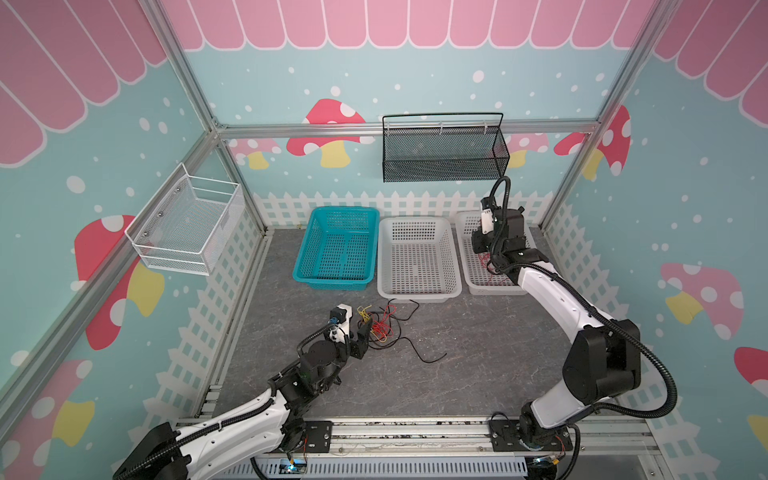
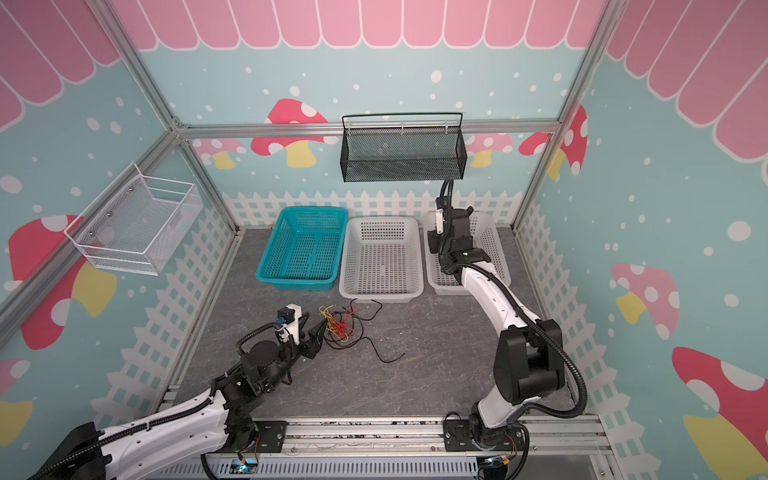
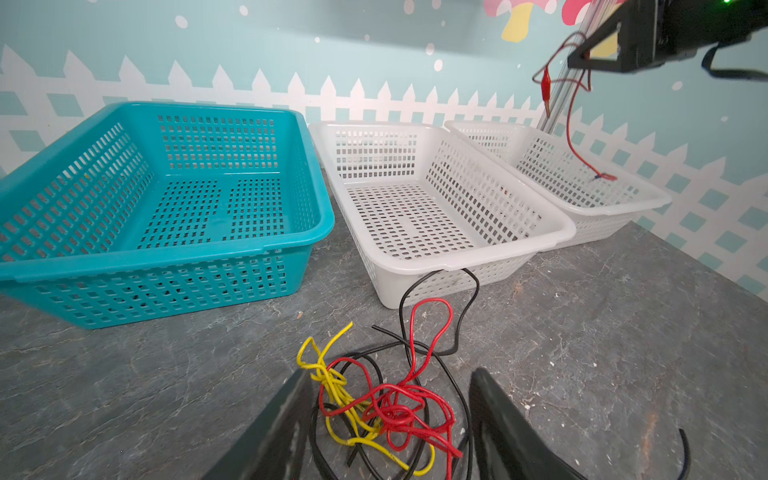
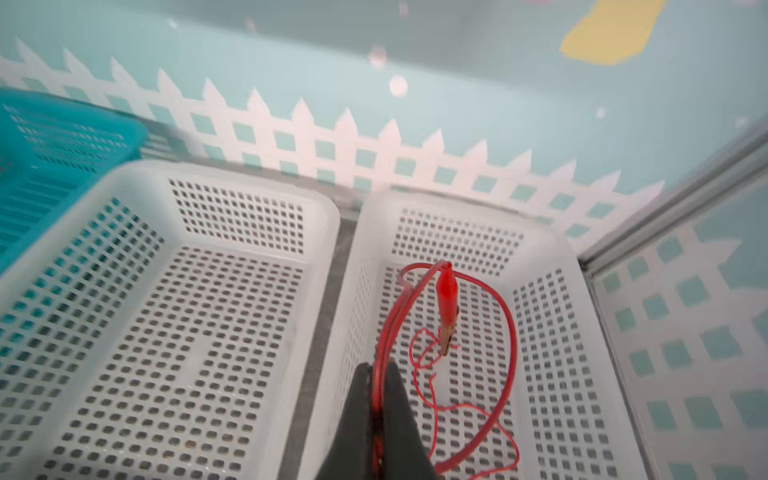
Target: Untangle the cables
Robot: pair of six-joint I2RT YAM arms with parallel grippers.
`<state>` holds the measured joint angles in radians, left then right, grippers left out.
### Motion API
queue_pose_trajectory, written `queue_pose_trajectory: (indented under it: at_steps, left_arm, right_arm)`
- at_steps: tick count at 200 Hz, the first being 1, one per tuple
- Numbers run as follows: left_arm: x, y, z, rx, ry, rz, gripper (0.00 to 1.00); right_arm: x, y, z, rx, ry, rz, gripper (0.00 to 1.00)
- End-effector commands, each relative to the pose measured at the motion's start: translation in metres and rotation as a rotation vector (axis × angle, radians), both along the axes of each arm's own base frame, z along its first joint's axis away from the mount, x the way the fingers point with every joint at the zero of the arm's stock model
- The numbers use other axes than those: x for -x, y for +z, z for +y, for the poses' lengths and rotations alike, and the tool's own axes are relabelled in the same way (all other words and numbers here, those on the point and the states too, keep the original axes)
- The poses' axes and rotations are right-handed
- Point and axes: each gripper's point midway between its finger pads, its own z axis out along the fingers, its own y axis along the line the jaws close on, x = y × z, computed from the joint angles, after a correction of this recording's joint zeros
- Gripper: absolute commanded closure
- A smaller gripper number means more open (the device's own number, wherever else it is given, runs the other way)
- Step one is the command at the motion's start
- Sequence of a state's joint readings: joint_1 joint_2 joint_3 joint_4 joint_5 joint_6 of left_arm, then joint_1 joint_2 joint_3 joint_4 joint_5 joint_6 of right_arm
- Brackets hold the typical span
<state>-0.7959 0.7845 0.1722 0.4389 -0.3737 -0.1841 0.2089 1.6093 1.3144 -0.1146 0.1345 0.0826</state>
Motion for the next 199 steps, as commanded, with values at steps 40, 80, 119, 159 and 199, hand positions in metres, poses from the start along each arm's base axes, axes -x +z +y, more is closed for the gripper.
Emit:
queue_pose_trajectory:
  at_steps: [40, 80, 119, 159, 199]
  left_arm:
    - [0.001, -0.005, 0.002, 0.018, 0.005, 0.021, 0.4]
    - [0.001, -0.005, 0.003, 0.017, 0.011, 0.021, 0.4]
    - [0.001, -0.007, 0.004, 0.007, 0.014, 0.028, 0.4]
    - [0.0, -0.01, 0.008, 0.006, 0.041, 0.046, 0.4]
    - [-0.002, -0.014, 0.013, -0.023, 0.072, 0.075, 0.4]
  right_arm:
    - [-0.008, -0.09, -0.031, -0.074, -0.082, 0.191, 0.9]
    - [-0.008, -0.111, -0.038, -0.095, -0.104, 0.237, 0.54]
    - [-0.008, -0.091, -0.032, -0.121, -0.065, 0.195, 0.43]
    - [0.004, -0.064, -0.017, -0.164, 0.026, 0.143, 0.41]
    - [0.032, -0.045, 0.013, -0.205, 0.168, 0.12, 0.41]
